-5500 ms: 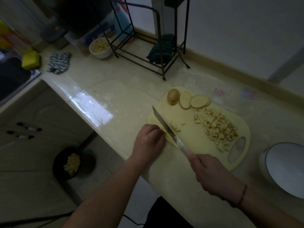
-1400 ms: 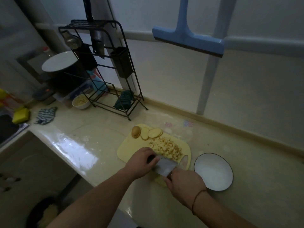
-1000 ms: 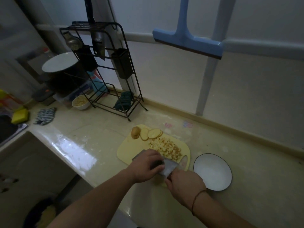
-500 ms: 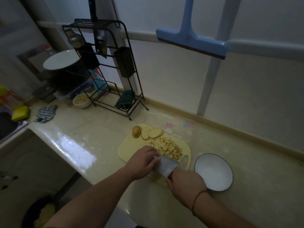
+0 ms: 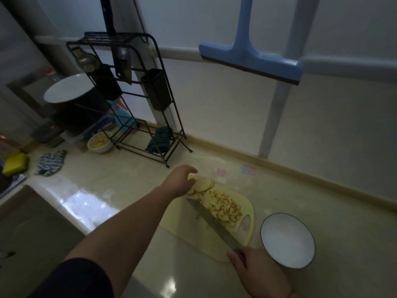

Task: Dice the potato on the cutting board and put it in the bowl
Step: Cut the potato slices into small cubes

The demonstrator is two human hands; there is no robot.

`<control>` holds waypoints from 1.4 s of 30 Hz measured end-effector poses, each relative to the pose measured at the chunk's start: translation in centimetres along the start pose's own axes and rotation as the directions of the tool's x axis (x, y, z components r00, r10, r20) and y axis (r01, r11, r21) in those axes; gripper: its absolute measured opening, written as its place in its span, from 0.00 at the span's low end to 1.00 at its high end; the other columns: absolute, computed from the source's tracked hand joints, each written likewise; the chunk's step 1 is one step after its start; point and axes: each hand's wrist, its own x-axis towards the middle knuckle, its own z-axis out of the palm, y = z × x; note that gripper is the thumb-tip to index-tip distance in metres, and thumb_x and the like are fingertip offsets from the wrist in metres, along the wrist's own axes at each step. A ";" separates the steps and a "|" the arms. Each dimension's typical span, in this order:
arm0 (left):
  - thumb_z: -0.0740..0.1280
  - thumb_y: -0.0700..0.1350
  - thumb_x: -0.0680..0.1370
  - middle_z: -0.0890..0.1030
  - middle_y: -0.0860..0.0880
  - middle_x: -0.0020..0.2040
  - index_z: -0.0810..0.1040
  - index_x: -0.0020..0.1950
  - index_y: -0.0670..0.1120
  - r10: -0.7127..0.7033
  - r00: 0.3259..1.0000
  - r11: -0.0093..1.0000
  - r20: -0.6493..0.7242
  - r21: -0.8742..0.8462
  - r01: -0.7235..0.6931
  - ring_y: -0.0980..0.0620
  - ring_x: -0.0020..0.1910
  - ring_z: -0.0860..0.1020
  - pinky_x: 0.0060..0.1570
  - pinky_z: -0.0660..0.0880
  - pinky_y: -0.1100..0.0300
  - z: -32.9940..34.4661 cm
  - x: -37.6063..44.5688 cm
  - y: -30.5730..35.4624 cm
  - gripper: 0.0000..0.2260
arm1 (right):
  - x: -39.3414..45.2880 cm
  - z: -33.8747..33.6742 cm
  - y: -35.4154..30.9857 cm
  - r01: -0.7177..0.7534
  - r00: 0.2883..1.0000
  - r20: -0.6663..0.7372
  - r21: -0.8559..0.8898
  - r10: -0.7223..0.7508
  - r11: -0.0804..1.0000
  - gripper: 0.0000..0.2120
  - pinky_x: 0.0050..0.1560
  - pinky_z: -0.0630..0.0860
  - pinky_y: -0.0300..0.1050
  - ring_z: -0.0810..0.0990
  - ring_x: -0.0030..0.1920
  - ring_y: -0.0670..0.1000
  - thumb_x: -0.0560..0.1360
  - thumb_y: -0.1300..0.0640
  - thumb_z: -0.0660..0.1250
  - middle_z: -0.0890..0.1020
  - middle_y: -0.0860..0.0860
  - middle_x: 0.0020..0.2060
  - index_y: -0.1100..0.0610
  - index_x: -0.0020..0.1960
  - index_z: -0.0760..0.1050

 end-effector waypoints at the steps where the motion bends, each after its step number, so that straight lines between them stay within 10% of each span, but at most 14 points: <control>1: 0.67 0.45 0.81 0.73 0.48 0.71 0.74 0.72 0.48 -0.008 0.999 1.000 0.046 0.023 0.007 0.48 0.70 0.70 0.69 0.65 0.57 0.0 0.9 0.0 0.19 | 0.2 0.3 0.3 -0.051 0.999 -0.014 0.048 0.052 0.998 0.34 0.46 0.72 0.38 0.79 0.50 0.47 0.73 0.27 0.48 0.83 0.51 0.49 0.52 0.60 0.76; 6: 0.72 0.49 0.77 0.72 0.48 0.71 0.72 0.74 0.50 0.010 0.971 0.989 0.240 0.140 -0.045 0.47 0.70 0.69 0.68 0.69 0.52 1.7 3.5 0.4 0.26 | 0.1 0.5 0.3 -0.095 0.972 -0.210 0.036 0.100 0.995 0.49 0.71 0.56 0.41 0.62 0.75 0.53 0.63 0.19 0.41 0.68 0.55 0.73 0.47 0.71 0.70; 11: 0.75 0.53 0.74 0.72 0.49 0.69 0.70 0.74 0.50 0.081 0.968 0.980 0.239 0.159 -0.122 0.47 0.68 0.70 0.64 0.70 0.53 3.4 3.9 -0.1 0.30 | 0.6 0.0 0.3 -0.230 0.961 -0.095 0.253 0.261 0.940 0.47 0.59 0.70 0.42 0.78 0.58 0.51 0.62 0.19 0.40 0.83 0.55 0.54 0.47 0.59 0.79; 14: 0.76 0.50 0.73 0.71 0.49 0.69 0.70 0.74 0.49 0.072 0.967 0.992 0.246 0.080 -0.094 0.48 0.67 0.71 0.64 0.70 0.55 3.4 4.2 -0.5 0.31 | 0.9 -0.5 0.5 -0.269 0.959 -0.021 0.250 0.283 0.930 0.23 0.43 0.70 0.34 0.80 0.46 0.49 0.77 0.32 0.50 0.82 0.54 0.40 0.46 0.51 0.76; 19: 0.77 0.49 0.72 0.72 0.49 0.65 0.73 0.71 0.49 0.070 0.972 0.992 0.224 0.084 -0.091 0.48 0.63 0.73 0.60 0.71 0.56 3.4 4.2 -0.3 0.29 | 1.1 -1.3 0.3 -0.352 0.935 0.048 0.263 0.353 0.898 0.62 0.39 0.69 0.32 0.75 0.37 0.40 0.41 0.14 0.29 0.79 0.54 0.37 0.48 0.49 0.80; 23: 0.77 0.47 0.69 0.74 0.50 0.62 0.73 0.67 0.50 0.060 0.975 0.994 0.215 0.072 -0.077 0.48 0.60 0.74 0.59 0.76 0.50 3.5 4.0 0.2 0.28 | 0.7 -1.6 -0.2 -0.316 0.948 0.072 0.295 0.309 0.902 0.29 0.40 0.71 0.32 0.73 0.36 0.38 0.76 0.31 0.51 0.80 0.53 0.40 0.52 0.53 0.79; 30: 0.75 0.42 0.71 0.73 0.51 0.55 0.72 0.58 0.50 0.015 0.985 1.000 0.170 -0.020 -0.012 0.49 0.56 0.75 0.52 0.75 0.56 3.8 4.1 0.3 0.20 | -0.2 -1.7 -0.1 -0.301 0.953 0.092 0.393 0.289 0.869 0.49 0.35 0.67 0.29 0.74 0.36 0.41 0.61 0.22 0.43 0.79 0.55 0.39 0.59 0.54 0.79; 34: 0.67 0.40 0.76 0.78 0.50 0.59 0.76 0.62 0.49 0.025 0.991 1.000 0.135 -0.013 -0.024 0.49 0.58 0.75 0.53 0.74 0.57 3.7 3.9 0.3 0.15 | -0.4 -1.0 0.8 -0.286 0.956 0.053 0.387 0.289 0.877 0.23 0.36 0.67 0.29 0.76 0.39 0.40 0.81 0.43 0.55 0.83 0.55 0.45 0.59 0.58 0.80; 42: 0.71 0.42 0.77 0.81 0.49 0.48 0.81 0.56 0.51 -0.189 0.979 0.886 -0.081 -0.444 0.134 0.50 0.45 0.81 0.47 0.80 0.54 2.0 0.2 -3.1 0.09 | 0.0 -0.2 -0.4 -0.337 0.938 0.142 0.580 0.315 0.742 0.21 0.31 0.67 0.40 0.70 0.25 0.48 0.80 0.44 0.57 0.71 0.49 0.24 0.50 0.31 0.68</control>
